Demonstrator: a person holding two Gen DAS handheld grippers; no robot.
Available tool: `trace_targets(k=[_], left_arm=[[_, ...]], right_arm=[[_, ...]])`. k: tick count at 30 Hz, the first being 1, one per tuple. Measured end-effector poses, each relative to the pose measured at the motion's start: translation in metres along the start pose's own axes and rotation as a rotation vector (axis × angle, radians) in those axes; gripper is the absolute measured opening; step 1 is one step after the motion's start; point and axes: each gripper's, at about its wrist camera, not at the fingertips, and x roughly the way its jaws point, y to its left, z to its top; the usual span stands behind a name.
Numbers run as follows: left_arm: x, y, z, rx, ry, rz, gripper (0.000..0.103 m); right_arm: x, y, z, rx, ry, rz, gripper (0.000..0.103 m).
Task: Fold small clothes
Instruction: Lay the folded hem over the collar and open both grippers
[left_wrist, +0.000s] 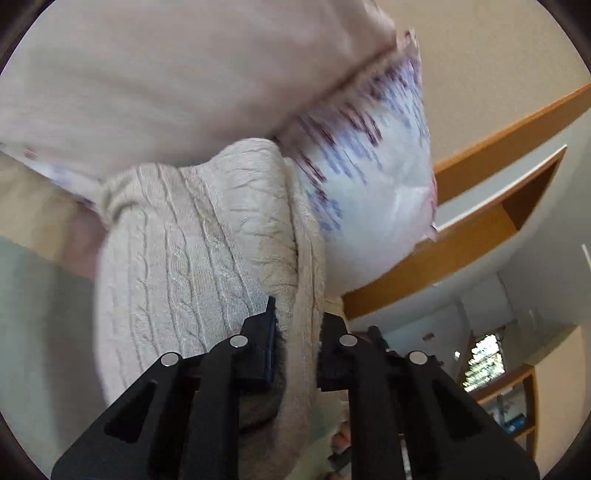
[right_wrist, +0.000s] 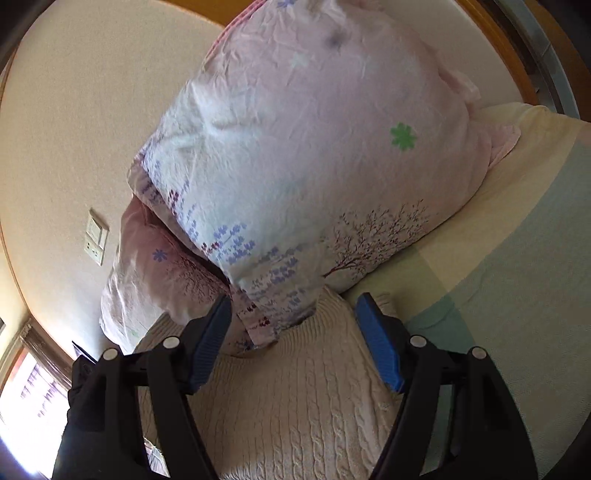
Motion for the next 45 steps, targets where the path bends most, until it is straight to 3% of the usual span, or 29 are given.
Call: trace_targets(k=[3, 5, 6, 7, 8, 10, 12, 14, 16, 19, 21, 23, 25, 26, 28, 31, 33, 35, 36, 38, 40, 41, 42, 44, 45], left_arm=[[0.093, 0.007, -0.012, -0.201, 0.204, -0.221, 0.024], [0.114, 0.014, -0.023, -0.272, 0.253, -0.275, 0.024], [0.111, 0.012, -0.025, -0.242, 0.245, -0.271, 0.025], [0.100, 0.008, -0.025, -0.183, 0.221, -0.233, 0.033], [0.087, 0.005, -0.024, -0.132, 0.190, -0.184, 0.052], [0.052, 0.005, -0.021, -0.045, 0.105, -0.043, 0.077], [0.028, 0.011, -0.018, 0.037, 0.046, 0.157, 0.080], [0.017, 0.022, -0.020, 0.092, 0.047, 0.338, 0.083], [0.017, 0.035, -0.027, 0.112, 0.087, 0.438, 0.083], [0.015, 0.053, -0.039, 0.147, 0.131, 0.522, 0.083], [0.021, 0.053, -0.047, 0.178, 0.143, 0.540, 0.086], [0.028, 0.055, -0.050, 0.177, 0.160, 0.525, 0.087], [0.033, 0.061, -0.053, 0.147, 0.173, 0.493, 0.087], [0.037, 0.062, -0.054, 0.143, 0.158, 0.472, 0.087], [0.044, 0.061, -0.054, 0.142, 0.144, 0.436, 0.073], [0.026, 0.060, -0.051, 0.130, 0.123, 0.365, 0.045], [-0.004, 0.056, -0.047, 0.155, 0.137, 0.320, 0.042], [-0.039, 0.049, -0.046, 0.221, 0.088, 0.356, 0.043], [-0.054, 0.049, -0.044, 0.254, 0.062, 0.384, 0.044], [-0.070, 0.056, -0.037, 0.301, 0.019, 0.503, 0.052], [-0.075, 0.062, -0.035, 0.326, -0.019, 0.660, 0.052], [-0.076, 0.061, -0.038, 0.338, -0.039, 0.694, 0.052], [-0.084, 0.059, -0.044, 0.354, -0.061, 0.695, 0.055], [-0.089, 0.049, -0.057, 0.390, -0.087, 0.728, 0.075], [-0.091, 0.044, -0.066, 0.415, -0.099, 0.749, 0.077]], right_arm=[[-0.005, -0.027, 0.010, 0.020, 0.003, -0.081, 0.070], [-0.008, -0.043, 0.016, 0.081, 0.017, -0.073, 0.070], [-0.008, -0.049, 0.018, 0.110, 0.029, -0.054, 0.071], [-0.008, -0.052, 0.020, 0.130, 0.049, -0.027, 0.075], [-0.004, -0.054, 0.020, 0.141, 0.078, -0.003, 0.078], [0.010, -0.053, 0.018, 0.159, 0.177, 0.034, 0.087], [0.028, -0.050, 0.011, 0.148, 0.285, 0.025, 0.087], [0.045, -0.046, 0.000, 0.124, 0.378, -0.007, 0.087], [0.059, -0.042, -0.010, 0.110, 0.445, -0.011, 0.087], [0.070, -0.041, -0.019, 0.101, 0.494, -0.016, 0.085], [0.074, -0.040, -0.023, 0.088, 0.508, -0.020, 0.080], [0.079, -0.037, -0.028, 0.078, 0.525, -0.012, 0.069], [0.084, -0.035, -0.035, 0.067, 0.537, -0.019, 0.037], [0.084, -0.035, -0.036, 0.075, 0.530, 0.005, 0.034], [0.082, -0.031, -0.035, 0.093, 0.507, 0.071, 0.028], [0.075, -0.012, -0.037, 0.084, 0.479, 0.197, 0.027], [0.075, 0.004, -0.043, 0.075, 0.484, 0.278, 0.027], [0.085, 0.021, -0.055, 0.067, 0.513, 0.339, 0.027], [0.094, 0.030, -0.062, 0.049, 0.527, 0.327, 0.028], [0.114, 0.044, -0.074, -0.041, 0.549, 0.147, 0.035], [0.109, 0.047, -0.070, -0.128, 0.444, -0.058, 0.039], [0.099, 0.046, -0.065, -0.128, 0.375, -0.069, 0.041], [0.090, 0.042, -0.059, -0.100, 0.329, -0.026, 0.045], [0.085, 0.039, -0.055, -0.042, 0.315, 0.068, 0.045], [0.089, 0.040, -0.056, -0.034, 0.332, 0.084, 0.045]])
